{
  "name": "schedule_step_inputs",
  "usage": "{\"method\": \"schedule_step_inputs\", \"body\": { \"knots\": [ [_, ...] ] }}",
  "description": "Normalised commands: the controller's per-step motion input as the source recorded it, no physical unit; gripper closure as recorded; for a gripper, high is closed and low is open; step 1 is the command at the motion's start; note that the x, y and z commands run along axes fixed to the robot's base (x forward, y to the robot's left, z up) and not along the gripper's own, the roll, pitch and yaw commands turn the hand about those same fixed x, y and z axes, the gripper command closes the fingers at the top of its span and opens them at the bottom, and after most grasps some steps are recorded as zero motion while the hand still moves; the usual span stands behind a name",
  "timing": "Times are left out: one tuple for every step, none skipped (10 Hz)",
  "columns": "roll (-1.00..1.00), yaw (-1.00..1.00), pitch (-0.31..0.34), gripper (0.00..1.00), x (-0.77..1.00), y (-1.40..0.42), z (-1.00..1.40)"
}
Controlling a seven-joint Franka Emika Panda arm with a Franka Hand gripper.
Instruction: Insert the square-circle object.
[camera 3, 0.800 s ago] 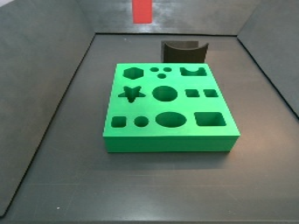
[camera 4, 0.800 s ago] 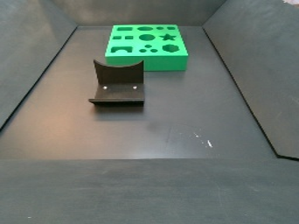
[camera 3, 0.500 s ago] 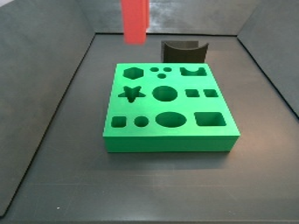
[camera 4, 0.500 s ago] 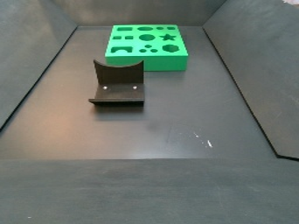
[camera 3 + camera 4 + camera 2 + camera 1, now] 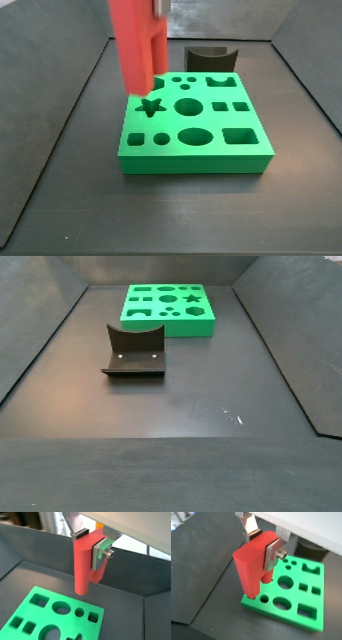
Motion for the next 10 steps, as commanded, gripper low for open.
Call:
{"method": "schedule_step_inputs", "body": {
  "knots": [
    [0.00,-1.00,0.000,1.00,0.00,-0.01,-0.40],
    [0.00,-1.00,0.000,1.00,0.00,0.00,-0.41],
    [0.00,-1.00,0.000,1.00,0.00,0.00,-0.43],
    [0.00,-1.00,0.000,1.00,0.00,0.00,-0.42],
    [0.00,-1.00,0.000,1.00,0.00,0.00,-0.41],
    [0.00,-1.00,0.000,1.00,0.02,0.00,-0.35],
    [0.00,-1.00,0.000,1.00,0.08,0.04,-0.31],
    [0.00,-0.98,0.000,1.00,0.12,0.06,-0.28],
    [0.00,-0.97,0.000,1.00,0.12,0.07,-0.27],
    [0.00,-0.97,0.000,1.00,0.12,0.07,-0.23]
  ]
}}
